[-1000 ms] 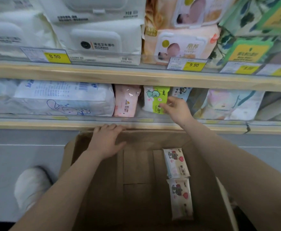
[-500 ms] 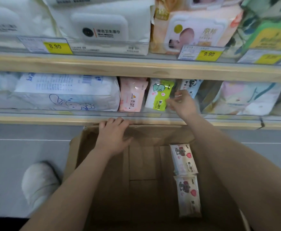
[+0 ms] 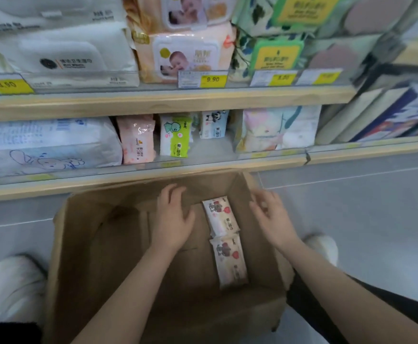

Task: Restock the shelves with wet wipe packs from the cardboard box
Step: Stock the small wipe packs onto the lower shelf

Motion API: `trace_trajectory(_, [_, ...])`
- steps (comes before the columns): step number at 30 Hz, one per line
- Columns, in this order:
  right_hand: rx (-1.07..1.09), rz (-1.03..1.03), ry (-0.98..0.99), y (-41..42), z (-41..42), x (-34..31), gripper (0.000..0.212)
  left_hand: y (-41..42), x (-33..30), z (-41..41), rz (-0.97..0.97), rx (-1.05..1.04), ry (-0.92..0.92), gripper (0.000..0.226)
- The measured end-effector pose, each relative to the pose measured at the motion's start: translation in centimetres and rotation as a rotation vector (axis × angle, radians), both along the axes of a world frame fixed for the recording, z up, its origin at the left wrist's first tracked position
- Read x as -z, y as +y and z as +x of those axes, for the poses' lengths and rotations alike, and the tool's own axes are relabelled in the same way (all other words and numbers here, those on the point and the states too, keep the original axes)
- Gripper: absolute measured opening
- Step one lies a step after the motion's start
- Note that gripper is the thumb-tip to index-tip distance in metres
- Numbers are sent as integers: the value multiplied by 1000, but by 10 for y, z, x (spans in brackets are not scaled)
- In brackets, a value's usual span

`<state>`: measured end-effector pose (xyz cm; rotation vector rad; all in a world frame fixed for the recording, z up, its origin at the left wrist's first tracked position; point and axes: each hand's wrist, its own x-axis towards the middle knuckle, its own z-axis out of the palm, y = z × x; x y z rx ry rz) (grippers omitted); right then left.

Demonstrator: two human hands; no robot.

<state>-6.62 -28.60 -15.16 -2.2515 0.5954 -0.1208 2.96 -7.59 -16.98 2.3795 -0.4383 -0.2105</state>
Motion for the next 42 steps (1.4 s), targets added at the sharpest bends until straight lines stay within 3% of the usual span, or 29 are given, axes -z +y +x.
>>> trace_trajectory(3, [-65,34,-10,9,-13,16,40,-21,12,-23,-45,-8,240,45])
trace_trajectory(8, [-7,80,-3,10,-14,21,40,-37,45,-56,2,-31,539,46])
trace_trajectory(16, [17,82,-27,13,-15,19,39,-56,89,-77,47,-111,806,29])
trace_trajectory(20, [21,78,-30,11,-14,22,39,-54,95,-72,89,-115,803,25])
trace_trajectory(26, [-9,39,23,12,-15,19,49,-17,73,-55,-17,-163,701,22])
trace_trajectory(29, [-77,-142,122,16,-14,13,62,13,59,-35,-78,-247,660,22])
trace_trajectory(31, [-156,-362,102,26,-9,8,59,31,49,-21,-121,-289,625,21])
trace_trajectory(33, [-243,-457,25,42,0,7,53,47,43,-7,-160,-326,602,22])
trace_trajectory(35, [-249,-367,81,60,10,12,51,61,40,3,-187,-340,593,24])
trace_trajectory(38, [-96,-129,277,71,26,33,49,74,43,12,-221,-353,575,24])
trace_trajectory(42, [25,-60,411,69,40,66,51,79,56,12,-273,-351,599,20])
